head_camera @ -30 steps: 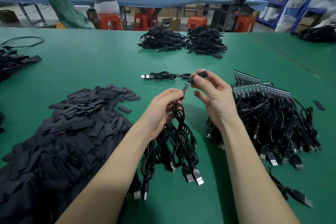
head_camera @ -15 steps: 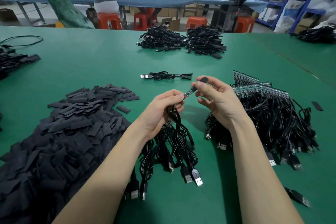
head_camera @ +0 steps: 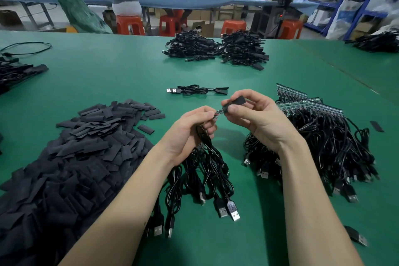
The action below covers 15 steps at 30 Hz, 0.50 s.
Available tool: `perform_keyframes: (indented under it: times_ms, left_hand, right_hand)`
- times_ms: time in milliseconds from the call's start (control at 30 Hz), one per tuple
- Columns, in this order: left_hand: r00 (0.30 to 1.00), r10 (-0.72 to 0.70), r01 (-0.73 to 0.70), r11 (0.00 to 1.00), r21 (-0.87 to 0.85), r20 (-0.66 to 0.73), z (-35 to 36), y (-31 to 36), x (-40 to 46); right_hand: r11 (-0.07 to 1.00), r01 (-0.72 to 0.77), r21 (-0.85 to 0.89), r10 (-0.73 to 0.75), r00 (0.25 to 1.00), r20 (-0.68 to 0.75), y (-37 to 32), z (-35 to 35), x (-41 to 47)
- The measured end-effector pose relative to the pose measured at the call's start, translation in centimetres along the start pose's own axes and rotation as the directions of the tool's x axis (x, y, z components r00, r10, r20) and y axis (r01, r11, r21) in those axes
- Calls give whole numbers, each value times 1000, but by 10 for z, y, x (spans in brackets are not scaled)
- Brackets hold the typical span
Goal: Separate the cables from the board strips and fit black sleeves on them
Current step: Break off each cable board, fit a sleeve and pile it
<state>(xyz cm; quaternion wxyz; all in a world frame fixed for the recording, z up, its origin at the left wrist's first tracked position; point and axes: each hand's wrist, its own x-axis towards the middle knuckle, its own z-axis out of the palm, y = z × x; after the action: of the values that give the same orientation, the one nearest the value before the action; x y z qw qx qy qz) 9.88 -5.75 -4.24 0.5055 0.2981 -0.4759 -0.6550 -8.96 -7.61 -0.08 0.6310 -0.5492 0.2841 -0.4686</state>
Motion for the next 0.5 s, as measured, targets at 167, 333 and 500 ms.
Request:
perform_keyframes:
  times_ms: [167, 333, 500]
  left_hand:
    - [1000, 5, -5, 1000, -5, 6, -2, -1, 1]
    - [979, 88, -54, 982, 183, -185, 2, -7, 5]
    - [933, 254, -173, 938, 300, -255, -1, -12, 7]
  right_hand:
    - [1000, 5, -12, -6, 999, -34, 5, 8, 4]
    - [1000, -10, 6, 11, 975, -220, 11, 5, 8]
    - [1000, -22, -5, 20, 956, -293, 11, 1, 9]
